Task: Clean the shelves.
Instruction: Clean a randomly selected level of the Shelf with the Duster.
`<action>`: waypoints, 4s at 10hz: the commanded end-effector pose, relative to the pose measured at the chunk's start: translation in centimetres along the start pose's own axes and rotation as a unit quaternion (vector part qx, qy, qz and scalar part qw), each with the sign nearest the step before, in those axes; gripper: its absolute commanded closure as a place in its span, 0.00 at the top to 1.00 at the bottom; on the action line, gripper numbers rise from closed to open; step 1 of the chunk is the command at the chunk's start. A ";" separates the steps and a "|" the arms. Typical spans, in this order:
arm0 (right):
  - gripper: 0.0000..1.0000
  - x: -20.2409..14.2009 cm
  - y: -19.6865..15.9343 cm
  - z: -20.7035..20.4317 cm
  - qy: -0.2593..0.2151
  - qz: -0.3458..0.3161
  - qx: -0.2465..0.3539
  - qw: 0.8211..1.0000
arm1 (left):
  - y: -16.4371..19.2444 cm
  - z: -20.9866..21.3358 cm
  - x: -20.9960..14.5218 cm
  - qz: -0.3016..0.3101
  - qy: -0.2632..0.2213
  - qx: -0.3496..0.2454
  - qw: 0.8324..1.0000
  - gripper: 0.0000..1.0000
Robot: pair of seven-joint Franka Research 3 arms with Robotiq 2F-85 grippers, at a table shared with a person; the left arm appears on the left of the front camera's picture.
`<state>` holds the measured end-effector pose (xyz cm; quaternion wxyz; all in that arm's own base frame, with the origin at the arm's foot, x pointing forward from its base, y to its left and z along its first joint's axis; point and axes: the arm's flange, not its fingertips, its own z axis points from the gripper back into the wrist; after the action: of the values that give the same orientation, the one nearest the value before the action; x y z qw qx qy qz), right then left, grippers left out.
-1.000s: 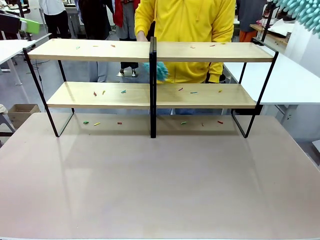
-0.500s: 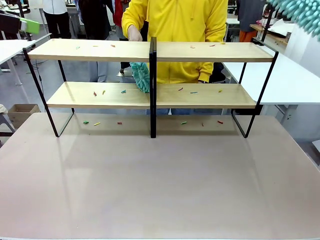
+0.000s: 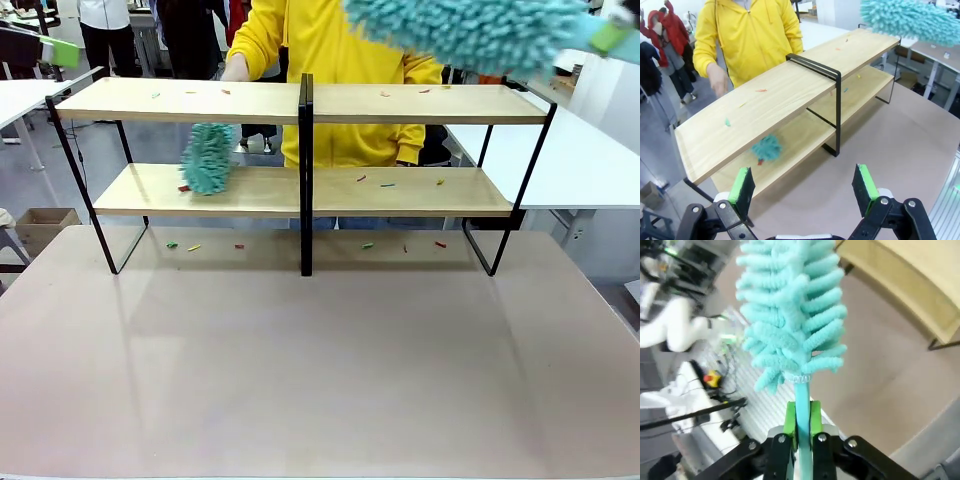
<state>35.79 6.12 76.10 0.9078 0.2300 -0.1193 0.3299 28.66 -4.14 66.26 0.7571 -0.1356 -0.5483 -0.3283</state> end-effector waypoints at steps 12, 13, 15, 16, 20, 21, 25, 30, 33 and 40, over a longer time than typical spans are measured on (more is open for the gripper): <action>0.12 15.6 -4.0 -9.2 0.064 -0.226 -0.099 0.967 | -0.2 0.0 0.0 0.003 0.001 0.002 1.000 1.00; 0.12 14.9 -4.5 -9.3 0.064 -0.243 -0.102 0.963 | -0.2 0.0 0.0 0.003 0.001 0.002 1.000 1.00; 0.12 12.6 -5.7 -8.8 0.074 -0.313 -0.130 0.938 | -0.2 0.0 0.0 0.003 0.001 0.002 1.000 1.00; 0.12 11.2 -6.5 -8.1 0.067 -0.347 -0.147 0.924 | -0.2 0.0 0.0 0.003 0.001 0.002 1.000 1.00; 0.12 4.7 -10.6 -3.4 0.015 -0.506 -0.220 0.834 | -0.2 0.0 0.0 0.003 0.001 0.002 1.000 1.00; 0.12 3.8 -10.8 -2.1 -0.019 -0.516 -0.229 0.825 | -0.2 0.0 0.0 0.003 0.001 0.002 1.000 1.00; 0.12 4.8 -9.1 -1.9 -0.092 -0.350 -0.181 0.914 | -0.2 0.0 0.0 0.003 0.001 0.002 1.000 1.00; 0.12 4.1 -10.0 -1.9 -0.087 -0.343 -0.140 0.925 | -0.2 0.0 0.0 0.003 0.001 0.002 1.000 1.00; 0.12 -0.4 -9.2 5.2 -0.145 -0.202 -0.022 0.968 | -0.2 0.0 0.0 0.003 0.001 0.002 1.000 1.00; 0.12 -16.9 -13.8 13.6 -0.157 0.037 0.066 0.985 | -0.2 0.0 0.0 0.003 0.001 0.002 1.000 1.00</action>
<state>31.45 -22.48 74.39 0.8196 0.3579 -0.2856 0.3444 28.61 -4.16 66.34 0.7565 -0.1351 -0.5490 -0.3287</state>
